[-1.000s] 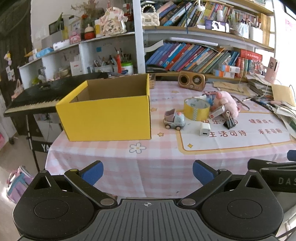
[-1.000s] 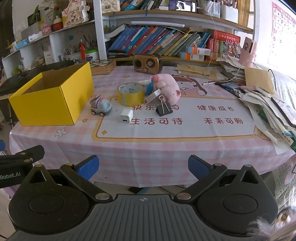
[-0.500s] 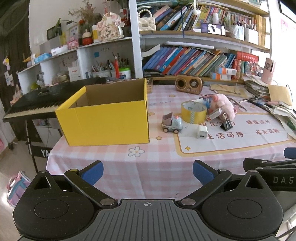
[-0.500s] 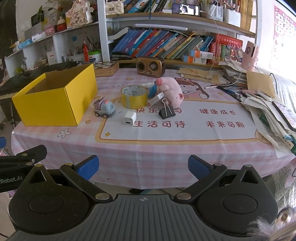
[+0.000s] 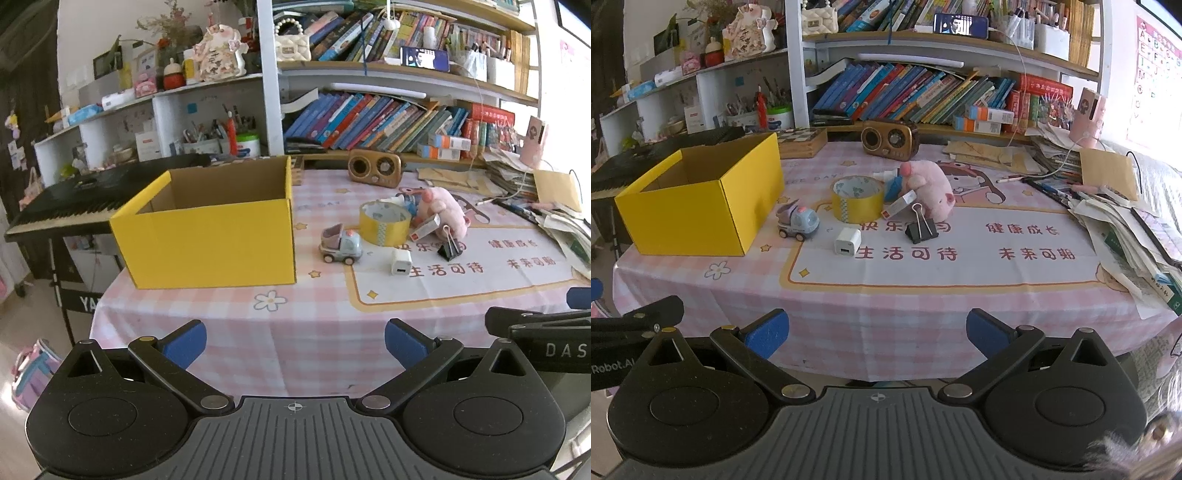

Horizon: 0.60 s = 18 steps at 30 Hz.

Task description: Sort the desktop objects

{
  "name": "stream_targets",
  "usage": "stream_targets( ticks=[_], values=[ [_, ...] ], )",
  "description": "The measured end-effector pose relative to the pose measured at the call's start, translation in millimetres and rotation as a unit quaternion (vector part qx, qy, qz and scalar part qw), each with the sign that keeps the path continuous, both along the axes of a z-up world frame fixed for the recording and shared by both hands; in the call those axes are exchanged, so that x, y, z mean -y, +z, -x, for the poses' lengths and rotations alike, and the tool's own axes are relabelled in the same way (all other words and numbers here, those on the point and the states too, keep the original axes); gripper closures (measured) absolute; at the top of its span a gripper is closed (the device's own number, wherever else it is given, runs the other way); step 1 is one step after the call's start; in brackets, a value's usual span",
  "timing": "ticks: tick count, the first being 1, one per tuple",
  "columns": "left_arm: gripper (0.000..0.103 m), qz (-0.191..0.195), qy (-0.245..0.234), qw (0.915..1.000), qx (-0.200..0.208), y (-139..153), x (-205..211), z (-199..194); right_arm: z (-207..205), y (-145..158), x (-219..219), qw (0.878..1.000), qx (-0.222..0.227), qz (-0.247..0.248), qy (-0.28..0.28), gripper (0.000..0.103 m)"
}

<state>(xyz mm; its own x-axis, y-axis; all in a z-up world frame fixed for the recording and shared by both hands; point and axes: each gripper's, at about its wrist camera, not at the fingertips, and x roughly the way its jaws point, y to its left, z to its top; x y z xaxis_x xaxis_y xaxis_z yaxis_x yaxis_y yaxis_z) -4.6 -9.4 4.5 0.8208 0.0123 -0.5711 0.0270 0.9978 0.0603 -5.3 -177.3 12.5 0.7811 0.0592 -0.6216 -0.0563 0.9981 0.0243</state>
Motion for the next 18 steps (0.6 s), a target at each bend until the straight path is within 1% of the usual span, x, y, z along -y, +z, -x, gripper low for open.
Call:
stream_targets(
  ticks=[10, 18],
  values=[
    [0.0, -0.001, -0.002, 1.0, -0.009, -3.3, 11.7, -8.4, -5.1, -4.2, 8.2, 1.0, -0.008, 0.001, -0.002, 0.0],
    [0.0, -0.008, 0.014, 0.9997, -0.019, -6.2, 23.5, -24.7, -18.0, -6.6, 18.8, 1.0, -0.01, -0.001, 0.002, 0.0]
  ],
)
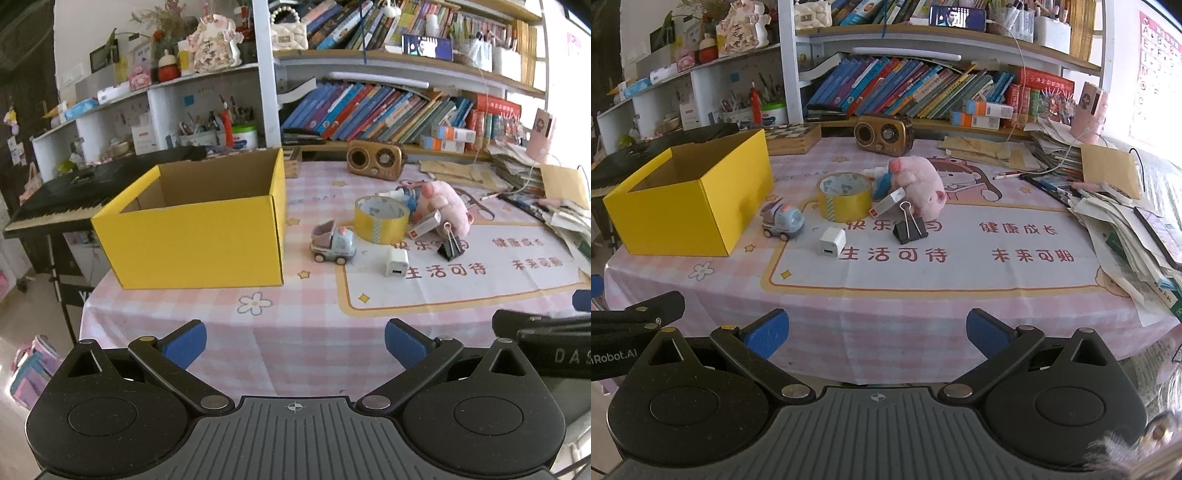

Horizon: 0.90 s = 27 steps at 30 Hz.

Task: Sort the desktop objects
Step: 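Grasp the white charger with the left tool while the right tool grasps the black binder clip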

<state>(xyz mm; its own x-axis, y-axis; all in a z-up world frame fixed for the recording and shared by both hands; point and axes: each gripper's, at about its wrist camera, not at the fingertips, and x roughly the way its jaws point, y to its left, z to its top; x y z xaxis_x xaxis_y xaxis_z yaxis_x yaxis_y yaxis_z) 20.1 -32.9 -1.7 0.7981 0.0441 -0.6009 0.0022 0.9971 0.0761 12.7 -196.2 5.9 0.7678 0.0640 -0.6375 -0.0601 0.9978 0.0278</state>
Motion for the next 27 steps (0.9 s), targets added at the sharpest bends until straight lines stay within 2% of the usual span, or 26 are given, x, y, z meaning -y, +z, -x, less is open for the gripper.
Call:
stream_targets(
  ticks=[15, 27],
  values=[
    [0.0, -0.011, 0.01, 0.9998, -0.016, -5.8, 31.6, -42.7, -57.2, -3.5, 34.4, 1.0, -0.014, -0.003, 0.001, 0.0],
    [0.0, 0.008, 0.027, 0.9992, -0.028, -13.0, 55.6, -85.4, -107.5, -9.5, 60.4, 0.999, -0.028, 0.011, 0.017, 0.0]
  ],
)
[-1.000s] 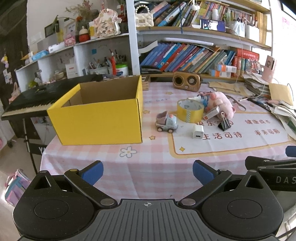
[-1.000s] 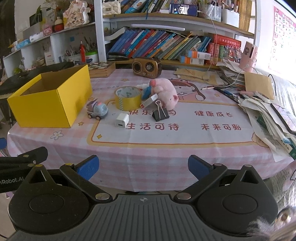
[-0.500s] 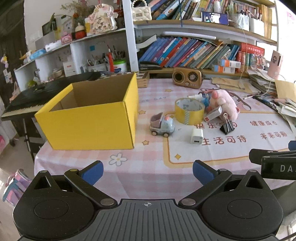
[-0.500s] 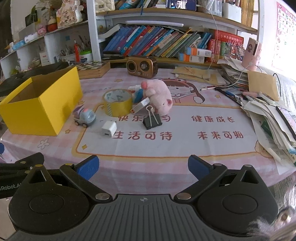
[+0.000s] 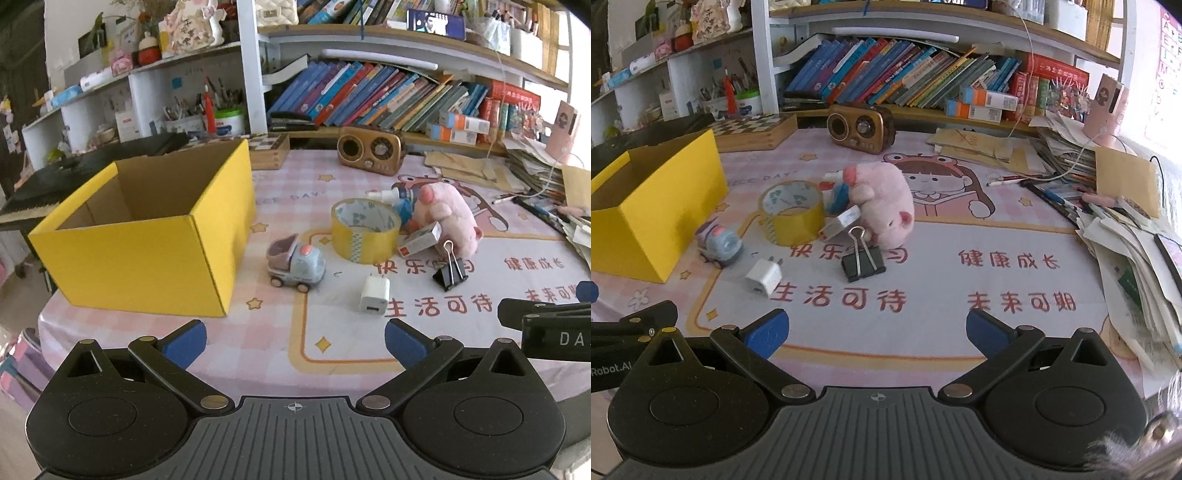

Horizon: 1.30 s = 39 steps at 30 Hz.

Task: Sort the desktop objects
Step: 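Grasp the white charger with the left tool while the right tool grasps the black binder clip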

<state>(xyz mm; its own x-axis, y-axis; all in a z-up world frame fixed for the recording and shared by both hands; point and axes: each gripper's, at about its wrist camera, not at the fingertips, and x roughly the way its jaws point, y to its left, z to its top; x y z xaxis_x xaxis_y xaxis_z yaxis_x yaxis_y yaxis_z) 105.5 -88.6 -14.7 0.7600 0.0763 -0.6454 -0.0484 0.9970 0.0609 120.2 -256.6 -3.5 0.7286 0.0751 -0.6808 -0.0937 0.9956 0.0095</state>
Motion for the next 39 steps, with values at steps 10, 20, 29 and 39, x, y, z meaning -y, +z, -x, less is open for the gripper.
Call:
stream_targets(
  ticks=[10, 20, 29, 39],
  values=[
    [0.0, 0.014, -0.023, 0.9996, -0.01, -1.4, 17.2, -27.2, -38.2, -4.7, 14.1, 1.0, -0.008, 0.001, 0.013, 0.0],
    [0.002, -0.001, -0.018, 0.9988, -0.046, -9.9, 30.9, -48.3, -65.4, -12.0, 23.5, 0.999, -0.025, -0.017, 0.032, 0.021],
    [0.041, 0.037, -0.018, 0.9962, -0.077, -30.0, 32.2, -74.4, -85.1, -20.0, 30.5, 0.998, -0.041, -0.019, 0.041, 0.037],
    [0.075, 0.039, -0.038, 0.9938, -0.097, -50.9, 46.6, -104.3, -101.2, -25.4, 35.0, 0.996, -0.053, -0.013, 0.064, 0.037]
  ],
)
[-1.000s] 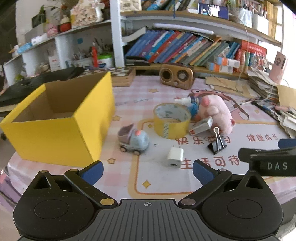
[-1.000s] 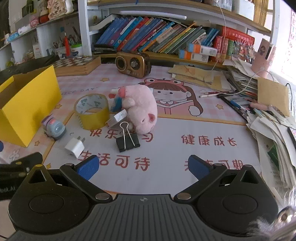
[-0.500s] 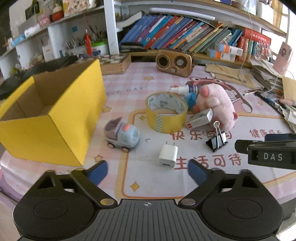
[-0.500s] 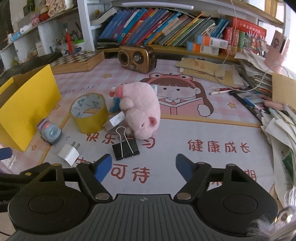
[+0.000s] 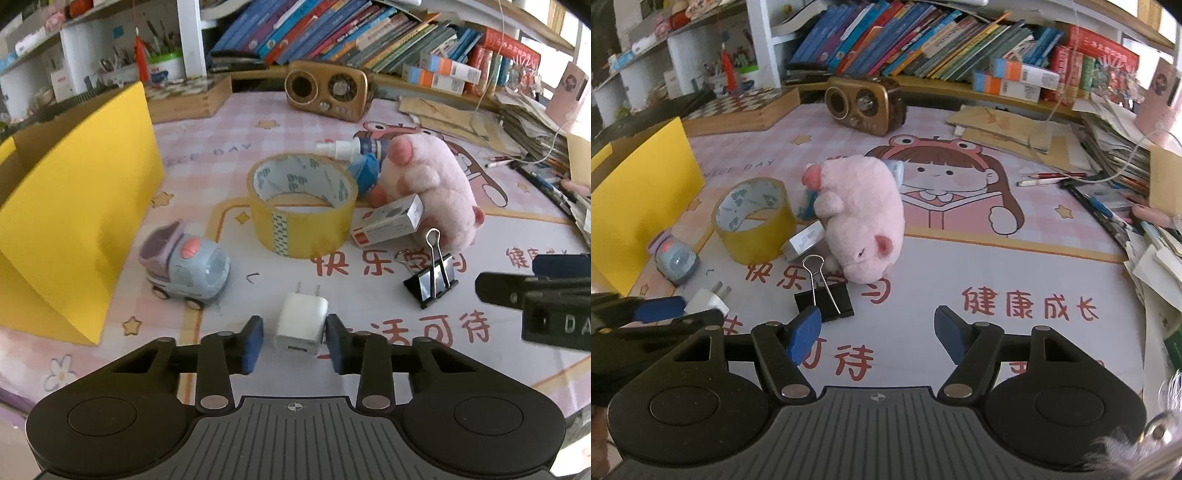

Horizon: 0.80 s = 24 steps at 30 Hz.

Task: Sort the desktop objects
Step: 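Grasp the white charger with the left tool while the right tool grasps the black binder clip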

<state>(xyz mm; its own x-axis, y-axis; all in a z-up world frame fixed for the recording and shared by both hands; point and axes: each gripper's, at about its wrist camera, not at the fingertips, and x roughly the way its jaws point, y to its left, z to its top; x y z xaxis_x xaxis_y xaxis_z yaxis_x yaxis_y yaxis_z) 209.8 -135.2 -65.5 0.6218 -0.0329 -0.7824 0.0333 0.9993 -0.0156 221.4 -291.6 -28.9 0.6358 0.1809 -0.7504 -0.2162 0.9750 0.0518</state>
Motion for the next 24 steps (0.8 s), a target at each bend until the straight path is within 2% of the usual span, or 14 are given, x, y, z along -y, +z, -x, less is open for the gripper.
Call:
stream_targets(
  ticks=[1, 5, 9, 15, 22, 24],
  values=[
    [0.078, 0.002, 0.0, 1.0, 0.0, -0.8, 0.4, -0.9, -1.2, -1.0, -0.7, 1.0, -0.002, 0.001, 0.005, 0.037],
    [0.078, 0.016, 0.01, 0.9998, -0.001, 1.6, -4.6, 1.1, -7.4, -6.3, -5.1, 0.999, -0.014, 0.003, 0.029, 0.037],
    [0.078, 0.032, 0.026, 0.9991, 0.015, 15.8, -14.4, 13.1, -13.8, -15.0, -16.9, 0.997, -0.026, 0.011, 0.071, 0.044],
    [0.078, 0.056, 0.056, 0.9964, 0.032, 35.5, -27.2, 34.6, -22.6, -24.9, -33.7, 0.991, -0.011, 0.033, 0.126, 0.047],
    [0.078, 0.063, 0.088, 0.9936, 0.034, 40.2, -33.3, 43.9, -32.0, -33.1, -35.1, 0.989, -0.011, 0.025, 0.142, 0.051],
    [0.078, 0.065, 0.093, 0.9929, 0.034, 40.1, -33.6, 46.4, -31.6, -32.5, -35.8, 0.988, -0.007, 0.023, 0.154, 0.065]
  ],
)
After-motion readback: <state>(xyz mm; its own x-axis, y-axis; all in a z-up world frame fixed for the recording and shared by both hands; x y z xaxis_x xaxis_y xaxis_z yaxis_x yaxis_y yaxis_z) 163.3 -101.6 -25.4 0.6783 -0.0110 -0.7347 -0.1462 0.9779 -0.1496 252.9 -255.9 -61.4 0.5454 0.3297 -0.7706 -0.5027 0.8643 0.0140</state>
